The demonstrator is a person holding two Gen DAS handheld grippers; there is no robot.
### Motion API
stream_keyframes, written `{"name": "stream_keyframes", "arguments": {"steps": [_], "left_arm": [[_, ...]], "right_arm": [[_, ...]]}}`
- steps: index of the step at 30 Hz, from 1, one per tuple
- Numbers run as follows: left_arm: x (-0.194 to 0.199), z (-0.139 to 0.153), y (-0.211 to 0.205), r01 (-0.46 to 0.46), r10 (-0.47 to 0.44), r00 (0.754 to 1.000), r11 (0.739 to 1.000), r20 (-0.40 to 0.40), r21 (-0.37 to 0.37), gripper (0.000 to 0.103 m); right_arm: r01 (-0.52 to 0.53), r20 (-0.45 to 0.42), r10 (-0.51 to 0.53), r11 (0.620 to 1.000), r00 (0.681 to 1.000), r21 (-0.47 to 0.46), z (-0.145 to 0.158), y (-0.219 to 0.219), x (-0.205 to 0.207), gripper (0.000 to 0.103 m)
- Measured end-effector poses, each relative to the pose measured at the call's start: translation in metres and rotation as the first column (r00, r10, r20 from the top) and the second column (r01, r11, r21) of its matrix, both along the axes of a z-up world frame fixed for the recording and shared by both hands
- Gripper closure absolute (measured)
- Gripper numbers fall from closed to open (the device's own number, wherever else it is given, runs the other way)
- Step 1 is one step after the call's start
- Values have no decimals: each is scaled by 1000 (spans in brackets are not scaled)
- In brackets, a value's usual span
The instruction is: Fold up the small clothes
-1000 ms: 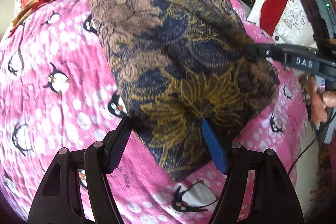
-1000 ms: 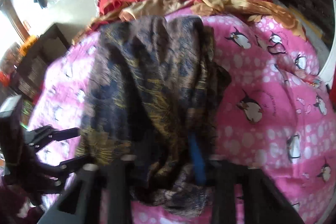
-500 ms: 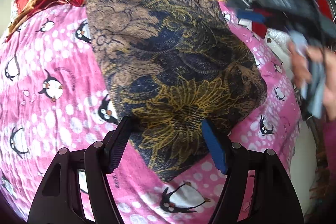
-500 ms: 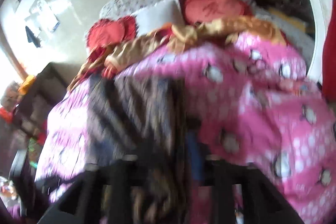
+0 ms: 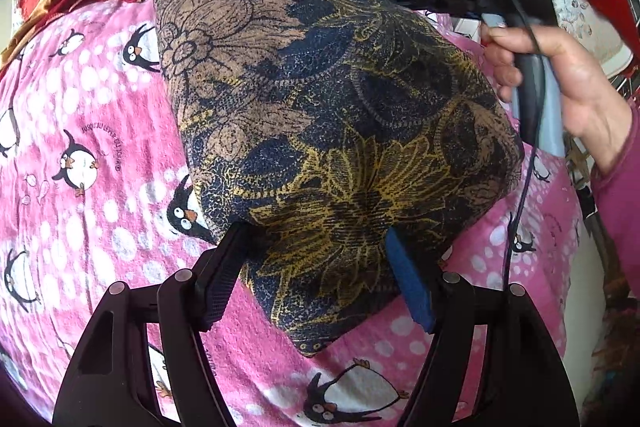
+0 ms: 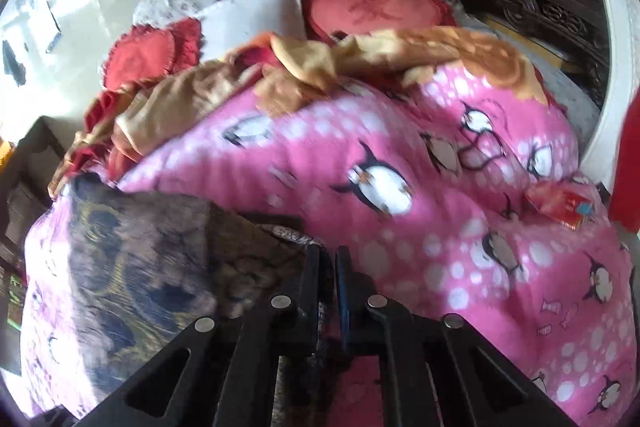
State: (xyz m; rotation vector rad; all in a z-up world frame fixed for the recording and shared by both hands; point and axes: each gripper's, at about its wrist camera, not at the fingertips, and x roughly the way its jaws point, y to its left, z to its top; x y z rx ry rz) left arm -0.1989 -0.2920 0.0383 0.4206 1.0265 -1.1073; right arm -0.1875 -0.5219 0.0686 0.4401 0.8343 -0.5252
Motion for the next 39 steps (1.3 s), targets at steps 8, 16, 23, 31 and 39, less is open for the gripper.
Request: {"name": "stream_keyframes", "arguments": {"steps": [8,16,23,31,39], "left_arm": [[3,-2,0,-14,14,1000,1000,10,4,32],[-8,0,-1,-32,32,999,999,30,18,30],[-10,11,2,-61,60,998,998,33,12,30],[8,31,-7,-90,91,988,996,124,-11,30],[48,28,-21,-157,158,981,987,115,-15,30]], "right_arm": [[-160,53,156,984,986,82,43,61,-55,91],[-297,-171,298,954,939,32,-20,124,-100,91],[-253,-51,253,967,966,6,21,123,-106,55],[-227,63,231,972,971,-62,43,111,-46,55],[-146,70,155,982,985,-122,28,68,19,55]]}}
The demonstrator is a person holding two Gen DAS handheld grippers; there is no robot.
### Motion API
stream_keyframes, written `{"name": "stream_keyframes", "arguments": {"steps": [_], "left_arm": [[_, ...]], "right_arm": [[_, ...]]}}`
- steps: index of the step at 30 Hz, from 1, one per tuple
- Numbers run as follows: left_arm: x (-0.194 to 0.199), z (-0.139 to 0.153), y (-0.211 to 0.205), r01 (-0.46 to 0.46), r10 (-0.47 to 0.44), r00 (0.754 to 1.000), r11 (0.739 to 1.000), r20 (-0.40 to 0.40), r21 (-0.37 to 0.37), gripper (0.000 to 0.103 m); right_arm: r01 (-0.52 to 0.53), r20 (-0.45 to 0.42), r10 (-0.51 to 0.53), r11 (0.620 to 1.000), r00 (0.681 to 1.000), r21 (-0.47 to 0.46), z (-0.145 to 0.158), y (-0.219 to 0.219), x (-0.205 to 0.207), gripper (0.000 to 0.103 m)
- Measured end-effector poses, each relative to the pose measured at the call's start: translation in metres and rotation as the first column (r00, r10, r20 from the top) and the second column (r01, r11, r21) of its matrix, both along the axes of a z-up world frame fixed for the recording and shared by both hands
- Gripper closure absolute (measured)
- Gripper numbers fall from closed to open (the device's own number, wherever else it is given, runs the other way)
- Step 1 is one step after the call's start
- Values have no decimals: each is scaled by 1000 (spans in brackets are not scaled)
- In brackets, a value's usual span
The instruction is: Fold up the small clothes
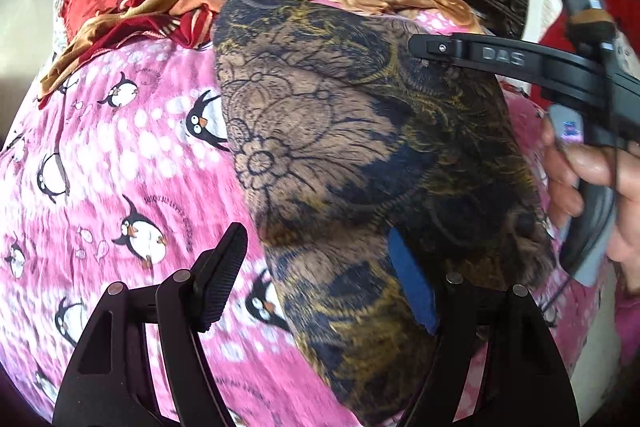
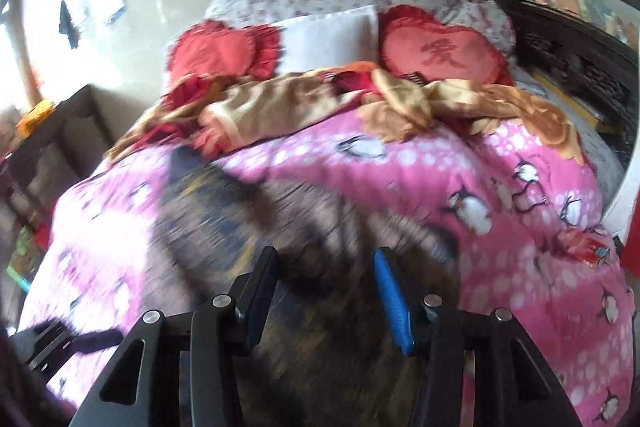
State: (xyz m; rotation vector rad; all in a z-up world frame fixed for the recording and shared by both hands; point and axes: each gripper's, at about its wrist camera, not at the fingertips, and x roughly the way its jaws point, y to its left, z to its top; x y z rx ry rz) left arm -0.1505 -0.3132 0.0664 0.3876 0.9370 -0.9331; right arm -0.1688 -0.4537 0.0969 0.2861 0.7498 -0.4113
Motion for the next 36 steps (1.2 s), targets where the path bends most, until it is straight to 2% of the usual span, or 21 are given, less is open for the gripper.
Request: {"name": "stream_keyframes", "arguments": {"steps": [3,5,9,13,16,20,23,25,27,29,32,36], "left_arm": [[7,-4,-4,-2,2,1000,1000,-7,9,30],[10,-7,-6,-5,5,1000,1000,-18,11,30],[10,-9,-8,-14,14,999,1000,-31,12,30],[7,-7,-7,-15,16,999,1000,-28,12,30],[6,-8,-6,-21,21,999,1000,-35,11,30],[4,-9,-5,-37,37,998,999,-54,8,30],[3,-10,-6,-42,43,997,999,-63,16,30],[1,-11,-7,-41,43,997,999,-66,24,30],[1,-13,-6,-39,41,996,999,-80,25,30],[2,-13,-4,-36,37,994,999,-106,17,30],[7,-14,0,-37,35,986,999,-164,-6,29],[18,-16,11,-62,37,965,994,-259,-91,24]], "right_arm": [[15,-34,-13,999,999,49,-20,-20,15,50],[18,-27,-16,997,999,78,-29,-29,18,47],[-1,-36,4,996,999,85,-22,-30,14,47],[-12,-21,14,996,1000,86,0,-18,-17,46],[-30,-12,31,996,999,84,3,-6,-46,39],[-16,-51,19,997,999,76,-13,5,-74,38],[22,-128,-9,995,992,98,-40,2,-80,38],[32,-118,-13,987,993,156,-55,-2,-85,38],[55,-100,-34,977,994,206,-62,-9,-90,30],[69,-70,-51,958,996,277,-65,-17,-97,30],[57,-22,-53,952,998,302,-61,-20,-107,28],[40,59,-64,941,996,336,-51,-23,-114,24]]}}
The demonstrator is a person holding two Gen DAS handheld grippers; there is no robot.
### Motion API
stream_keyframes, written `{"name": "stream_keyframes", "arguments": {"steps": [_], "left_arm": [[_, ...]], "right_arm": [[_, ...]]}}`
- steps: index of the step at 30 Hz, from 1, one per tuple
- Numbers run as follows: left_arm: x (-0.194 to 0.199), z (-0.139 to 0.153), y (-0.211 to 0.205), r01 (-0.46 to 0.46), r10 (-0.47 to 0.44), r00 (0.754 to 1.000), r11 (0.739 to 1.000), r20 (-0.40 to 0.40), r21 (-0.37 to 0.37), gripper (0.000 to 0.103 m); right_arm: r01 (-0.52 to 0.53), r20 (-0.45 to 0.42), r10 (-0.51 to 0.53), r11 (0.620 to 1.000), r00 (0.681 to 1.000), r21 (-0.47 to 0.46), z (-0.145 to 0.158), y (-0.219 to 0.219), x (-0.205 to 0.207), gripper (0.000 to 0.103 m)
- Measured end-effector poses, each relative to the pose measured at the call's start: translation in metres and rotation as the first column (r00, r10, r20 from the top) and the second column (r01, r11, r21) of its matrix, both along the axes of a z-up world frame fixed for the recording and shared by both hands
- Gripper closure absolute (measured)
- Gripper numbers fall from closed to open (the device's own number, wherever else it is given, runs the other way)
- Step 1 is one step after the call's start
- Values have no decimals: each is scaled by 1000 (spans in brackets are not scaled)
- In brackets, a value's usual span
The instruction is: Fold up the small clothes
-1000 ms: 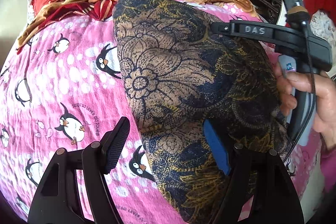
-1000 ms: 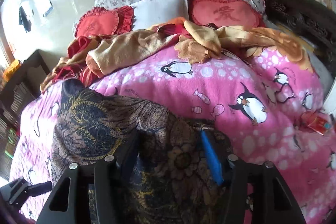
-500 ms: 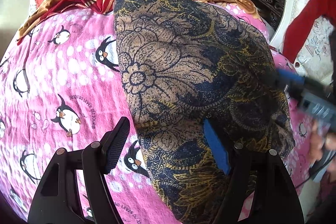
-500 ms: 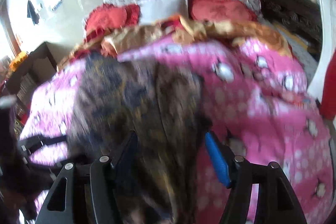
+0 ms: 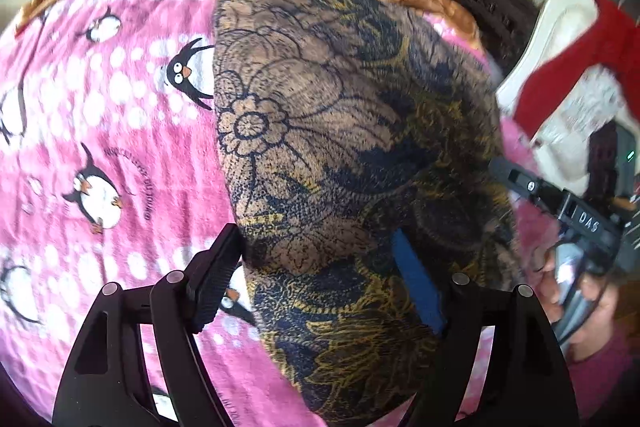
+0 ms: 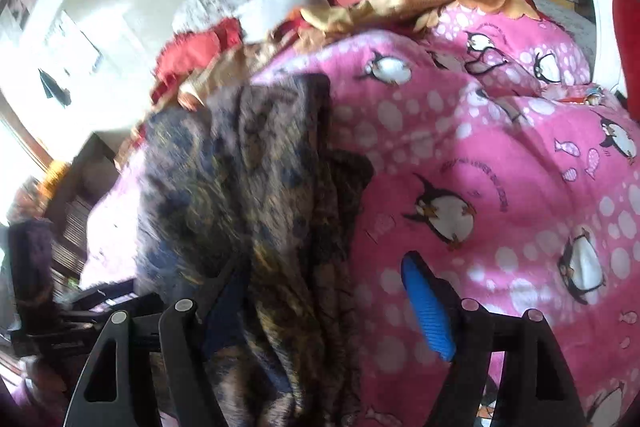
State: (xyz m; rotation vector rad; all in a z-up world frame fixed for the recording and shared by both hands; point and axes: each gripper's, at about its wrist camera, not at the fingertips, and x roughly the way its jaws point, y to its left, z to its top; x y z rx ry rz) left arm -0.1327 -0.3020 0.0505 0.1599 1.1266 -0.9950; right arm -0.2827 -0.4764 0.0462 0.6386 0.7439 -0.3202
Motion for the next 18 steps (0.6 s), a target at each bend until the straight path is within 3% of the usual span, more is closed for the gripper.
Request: {"name": "stream_keyframes", "arguments": {"steps": [3,6,12,13,14,16,18], "left_arm": [[11,-6,9,-37,30,995,996,-91,-75,20],[22,-19,12,-64,54,988,996,-145,-68,20],[22,-29,9,-70,43,982,987,-183,-144,16],[21,-28,6,-54,25,982,988,-189,-148,24],[20,-26,4,-40,11,981,988,-192,-148,31],[19,-18,5,-37,15,985,991,-169,-131,56],[18,-5,17,-30,5,987,988,-160,-153,69]], "right_arm": [[-13,29,12,1000,999,25,2,-5,6,21],[-51,21,50,998,999,36,-4,-6,17,21],[-106,37,104,993,994,59,-13,-4,38,19],[-112,40,109,992,993,62,-12,-2,42,26],[-111,38,109,992,993,57,-11,-1,44,49],[-119,39,116,990,992,77,-4,3,48,73],[-108,39,105,991,994,78,5,8,48,76]]}}
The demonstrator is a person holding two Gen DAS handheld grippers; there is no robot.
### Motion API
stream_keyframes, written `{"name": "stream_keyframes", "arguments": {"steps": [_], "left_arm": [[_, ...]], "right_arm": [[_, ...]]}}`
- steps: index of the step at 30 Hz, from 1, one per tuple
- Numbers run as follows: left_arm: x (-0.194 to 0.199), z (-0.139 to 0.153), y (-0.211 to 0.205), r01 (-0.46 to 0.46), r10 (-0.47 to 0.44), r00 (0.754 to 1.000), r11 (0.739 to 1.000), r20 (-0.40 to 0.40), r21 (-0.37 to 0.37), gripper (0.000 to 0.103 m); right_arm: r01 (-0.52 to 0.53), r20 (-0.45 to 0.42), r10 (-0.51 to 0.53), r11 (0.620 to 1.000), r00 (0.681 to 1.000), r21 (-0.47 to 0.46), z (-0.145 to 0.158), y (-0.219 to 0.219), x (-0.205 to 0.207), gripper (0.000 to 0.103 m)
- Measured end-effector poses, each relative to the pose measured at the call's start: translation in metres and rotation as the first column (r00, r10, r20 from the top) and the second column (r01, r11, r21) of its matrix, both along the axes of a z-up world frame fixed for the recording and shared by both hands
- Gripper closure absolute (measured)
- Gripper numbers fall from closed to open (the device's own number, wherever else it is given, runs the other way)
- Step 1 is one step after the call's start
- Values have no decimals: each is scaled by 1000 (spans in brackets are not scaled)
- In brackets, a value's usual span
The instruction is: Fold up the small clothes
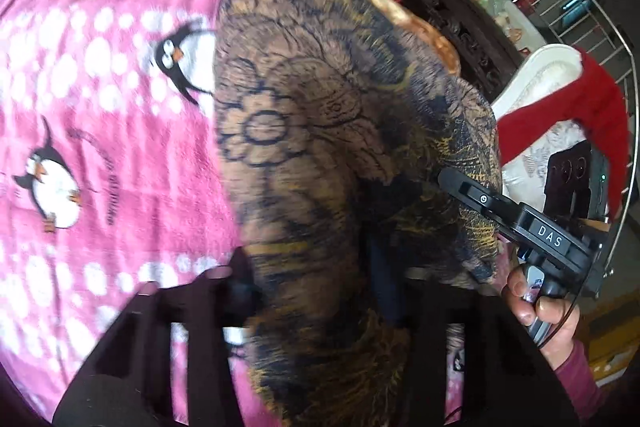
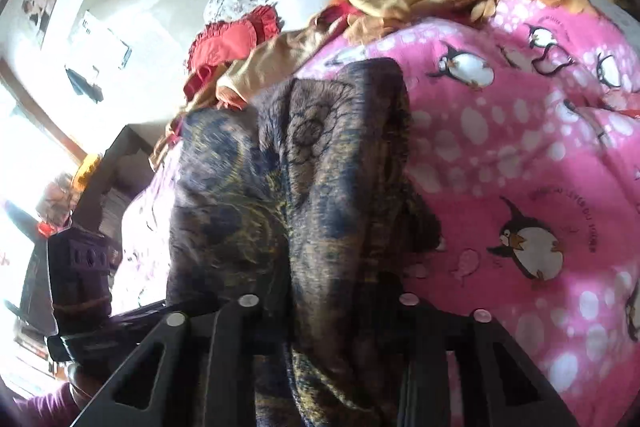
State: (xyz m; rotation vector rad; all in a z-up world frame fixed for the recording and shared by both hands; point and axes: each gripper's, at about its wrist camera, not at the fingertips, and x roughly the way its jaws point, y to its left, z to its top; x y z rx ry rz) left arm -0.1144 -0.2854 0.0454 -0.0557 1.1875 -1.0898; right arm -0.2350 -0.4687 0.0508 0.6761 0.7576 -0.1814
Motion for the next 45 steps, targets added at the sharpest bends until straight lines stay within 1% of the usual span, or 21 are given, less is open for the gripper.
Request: {"name": "stream_keyframes", "arguments": {"steps": [3,8,12,13,14,16,18,19,20,21,22,23,25,27,29,30,31,33,36,42,45], "left_arm": [[-1,24,25,4,-5,1000,999,-6,-39,73],[-11,59,86,-1,0,1000,1000,29,23,73],[-16,56,140,-45,43,999,996,30,82,73],[-18,50,147,-55,52,998,992,35,112,73],[-18,42,151,-63,57,997,987,42,149,73],[-20,22,164,-92,79,995,963,59,253,70],[-24,16,179,-112,94,992,959,82,260,67],[-27,20,184,-127,102,989,961,109,247,63],[-32,26,187,-144,111,983,960,147,239,61],[-37,32,189,-164,121,974,959,190,233,55],[-41,36,190,-180,130,967,957,221,226,43],[-46,38,193,-192,139,961,957,241,215,39],[-48,37,186,-199,148,955,962,255,187,36],[-49,31,179,-203,135,948,953,286,223,36],[-46,22,161,-209,127,944,945,306,250,36],[-47,18,158,-211,124,942,942,313,260,36],[-46,14,153,-208,117,941,940,317,272,36],[-46,6,154,-204,111,944,937,311,284,36],[-46,1,156,-211,123,947,935,297,287,36],[-53,7,159,-235,130,931,929,340,286,36],[-56,10,160,-250,142,926,925,351,285,36]], "right_arm": [[-21,49,19,999,999,44,20,14,-5,77],[-98,85,88,988,993,123,48,58,-10,77],[-139,80,126,971,989,195,40,101,-9,75],[-146,58,138,972,989,186,34,113,-8,72],[-150,5,151,978,989,145,24,125,-4,62],[-134,-133,135,991,982,18,7,142,-1,58],[-109,-153,101,993,983,-47,9,144,-6,58],[-92,-120,85,994,989,-51,19,142,-13,58],[-79,-94,73,995,993,-62,28,142,-16,58],[-78,-55,74,993,996,-86,42,145,-17,58],[-101,-34,97,989,995,-111,51,150,-14,58],[-132,-28,130,982,991,-131,57,156,-8,58],[-223,-41,219,962,975,-160,61,174,14,58],[-266,-87,254,945,963,-191,49,186,37,58],[-276,-168,246,943,955,-184,25,184,60,58],[-260,-216,220,948,951,-181,9,178,72,60],[-240,-240,192,951,952,-194,-2,172,77,67],[-209,-225,166,960,960,-187,-9,160,80,67],[-166,-188,141,978,972,-123,-3,150,75,67],[-283,-167,254,942,953,-182,35,186,25,64],[-327,-171,297,925,940,-193,34,212,-3,63]]}}
